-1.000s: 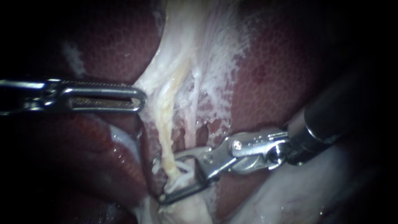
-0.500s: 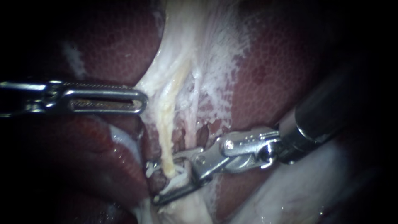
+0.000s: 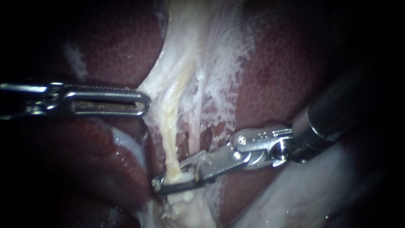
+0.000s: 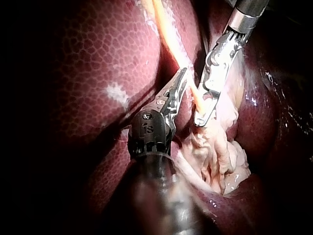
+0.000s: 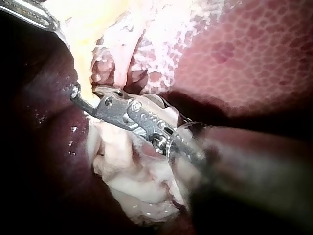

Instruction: Clipping first clip left tube

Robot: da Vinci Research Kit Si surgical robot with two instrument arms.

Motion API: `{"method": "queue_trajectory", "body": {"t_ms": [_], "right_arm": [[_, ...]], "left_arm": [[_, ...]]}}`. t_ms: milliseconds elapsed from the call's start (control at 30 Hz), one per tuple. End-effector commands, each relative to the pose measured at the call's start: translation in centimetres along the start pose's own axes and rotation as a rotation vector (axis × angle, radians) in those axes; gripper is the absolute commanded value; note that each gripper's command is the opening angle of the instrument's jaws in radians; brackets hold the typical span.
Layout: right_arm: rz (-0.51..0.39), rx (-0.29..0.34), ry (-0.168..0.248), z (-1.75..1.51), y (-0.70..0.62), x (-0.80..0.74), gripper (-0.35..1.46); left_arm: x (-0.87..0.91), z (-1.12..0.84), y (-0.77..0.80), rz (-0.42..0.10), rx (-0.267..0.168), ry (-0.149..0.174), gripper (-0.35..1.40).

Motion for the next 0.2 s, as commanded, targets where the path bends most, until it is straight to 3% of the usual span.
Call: {"method": "queue_trajectory", "body": {"t_ms": [33, 200], "right_arm": [[0.0, 0.0, 0.0, 0.0, 0.0, 0.0, -0.35], [0.006, 0.0, 0.0, 0.0, -0.01, 0.0, -0.35]], "left_arm": [[0.01, 0.0, 0.0, 0.0, 0.0, 0.0, -0.35], [0.01, 0.01, 0.0, 0.0, 0.0, 0.0, -0.35]]}}
